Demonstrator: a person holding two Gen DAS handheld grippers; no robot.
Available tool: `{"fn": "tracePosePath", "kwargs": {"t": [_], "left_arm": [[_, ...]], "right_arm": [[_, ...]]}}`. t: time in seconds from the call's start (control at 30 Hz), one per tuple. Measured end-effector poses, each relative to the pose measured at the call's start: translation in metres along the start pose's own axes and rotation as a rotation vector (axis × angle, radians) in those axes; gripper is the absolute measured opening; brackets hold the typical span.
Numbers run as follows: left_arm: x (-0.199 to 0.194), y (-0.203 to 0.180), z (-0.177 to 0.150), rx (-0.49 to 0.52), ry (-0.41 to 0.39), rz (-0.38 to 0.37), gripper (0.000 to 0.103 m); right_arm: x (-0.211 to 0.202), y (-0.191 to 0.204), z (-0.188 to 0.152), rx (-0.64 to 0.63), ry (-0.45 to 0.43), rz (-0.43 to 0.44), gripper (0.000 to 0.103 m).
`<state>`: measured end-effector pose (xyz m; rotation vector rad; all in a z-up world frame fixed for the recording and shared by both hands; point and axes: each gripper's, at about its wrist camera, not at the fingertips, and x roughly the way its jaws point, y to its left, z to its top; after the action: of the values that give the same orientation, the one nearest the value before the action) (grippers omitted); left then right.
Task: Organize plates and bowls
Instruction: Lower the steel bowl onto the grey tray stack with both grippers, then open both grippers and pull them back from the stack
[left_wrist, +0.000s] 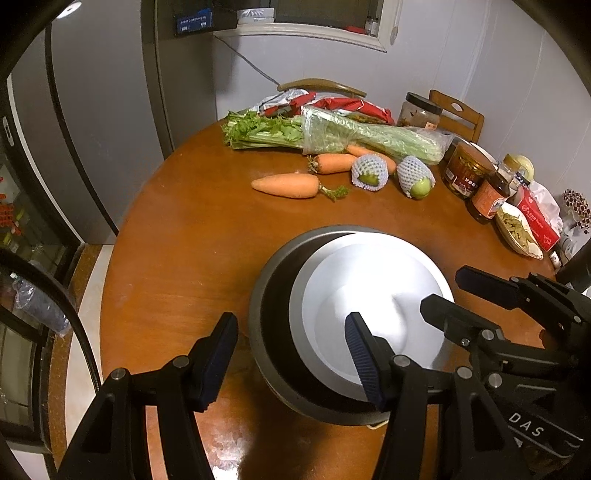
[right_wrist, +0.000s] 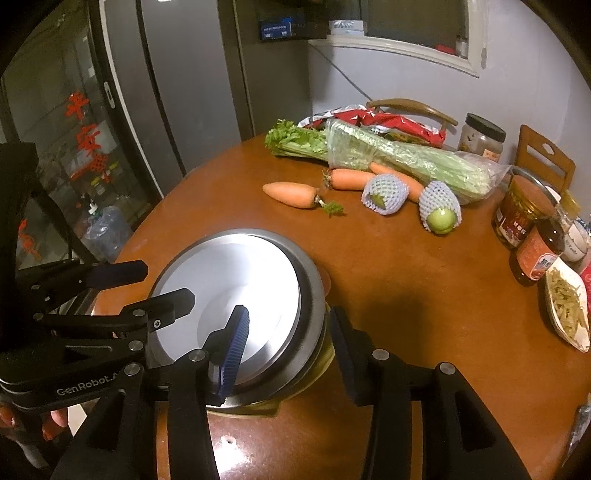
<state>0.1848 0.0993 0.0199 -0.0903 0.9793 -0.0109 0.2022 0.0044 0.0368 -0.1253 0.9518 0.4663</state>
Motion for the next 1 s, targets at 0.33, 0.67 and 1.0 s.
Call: {"fn": "tracePosePath", "kwargs": {"t": [0.33,0.67,1.0], "left_arm": [[-0.023,-0.011,-0.010,0.006,-0.043,-0.006,0.060],[-0.039,-0.021,-0.023,0.014,-0.072,0.007,0.062],[-0.046,-0.028,-0.044,0.016,-0.088,0.024,0.064]], "right_arm": [[-0.025,0.002,-0.009,-0.003,-0.047,-0.014,0.051],[-0.049,0.001,-0.023,0.013,-0.093,-0.037,0.055],[-0.059,0.001,-0.045,0.016,-0.095,-0.056,0.059]]}}
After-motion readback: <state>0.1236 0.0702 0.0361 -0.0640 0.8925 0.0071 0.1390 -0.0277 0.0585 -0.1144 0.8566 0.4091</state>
